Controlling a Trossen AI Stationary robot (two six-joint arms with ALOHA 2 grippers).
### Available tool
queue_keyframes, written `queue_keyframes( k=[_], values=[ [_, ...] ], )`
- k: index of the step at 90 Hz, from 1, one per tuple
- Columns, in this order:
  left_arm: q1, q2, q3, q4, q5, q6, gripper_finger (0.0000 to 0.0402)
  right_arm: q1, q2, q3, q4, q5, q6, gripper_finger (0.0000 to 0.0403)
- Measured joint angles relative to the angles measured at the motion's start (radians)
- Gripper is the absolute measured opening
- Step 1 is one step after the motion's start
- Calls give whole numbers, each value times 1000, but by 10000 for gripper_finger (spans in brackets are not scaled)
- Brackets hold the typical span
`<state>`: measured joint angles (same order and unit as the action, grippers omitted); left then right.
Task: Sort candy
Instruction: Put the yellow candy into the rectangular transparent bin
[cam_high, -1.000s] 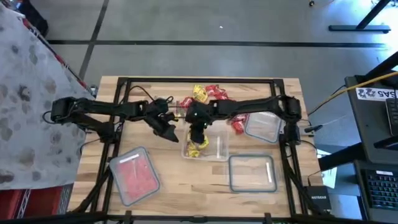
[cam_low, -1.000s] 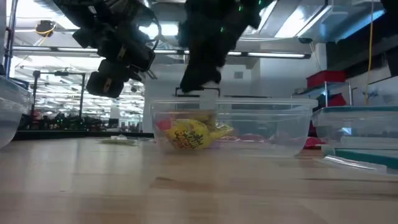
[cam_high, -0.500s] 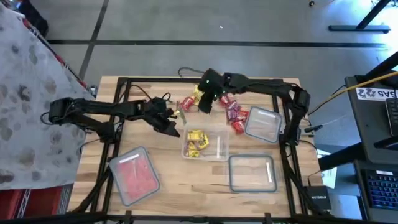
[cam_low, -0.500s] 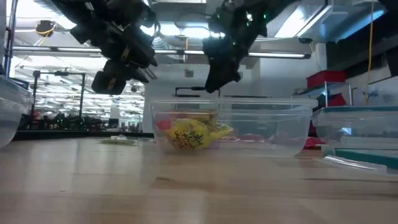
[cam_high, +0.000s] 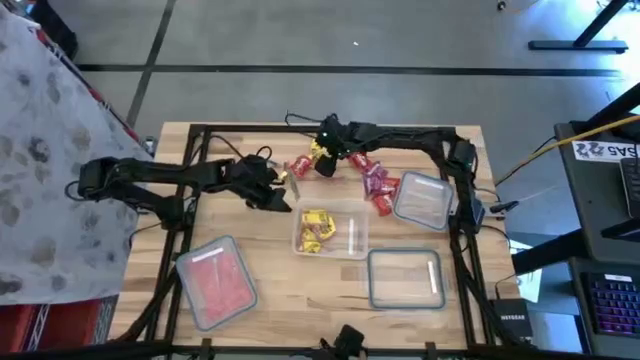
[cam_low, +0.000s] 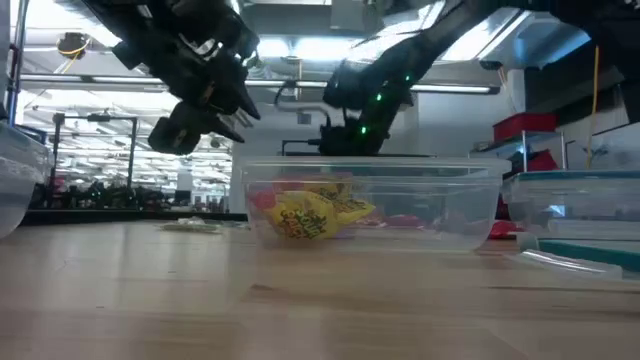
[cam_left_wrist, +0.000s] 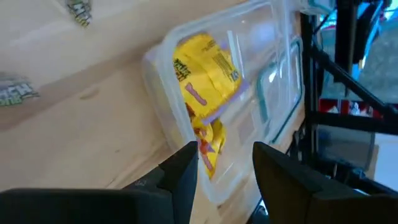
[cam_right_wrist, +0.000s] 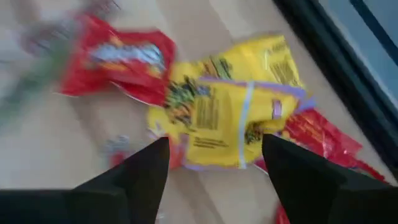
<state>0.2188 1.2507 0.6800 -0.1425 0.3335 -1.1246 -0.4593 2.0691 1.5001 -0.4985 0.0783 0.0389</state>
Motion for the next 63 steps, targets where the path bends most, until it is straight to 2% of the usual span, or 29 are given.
queue_keyframes(
  k=[12,20,30,48,63],
  values=[
    [0,0,0,2,-54,-54,136,-7,38,0,4,-17,-35,243],
    [-1,0,0,2,-94,-100,136,-7,67,0,-2,-20,-68,225],
    [-1,0,0,3,-142,-150,136,-5,70,0,-4,-19,-144,170],
    [-1,0,0,4,-162,-234,136,-6,48,0,-37,-36,-182,21],
    [7,0,0,5,-173,-228,136,-6,-36,0,-84,-36,-202,6]
  ],
)
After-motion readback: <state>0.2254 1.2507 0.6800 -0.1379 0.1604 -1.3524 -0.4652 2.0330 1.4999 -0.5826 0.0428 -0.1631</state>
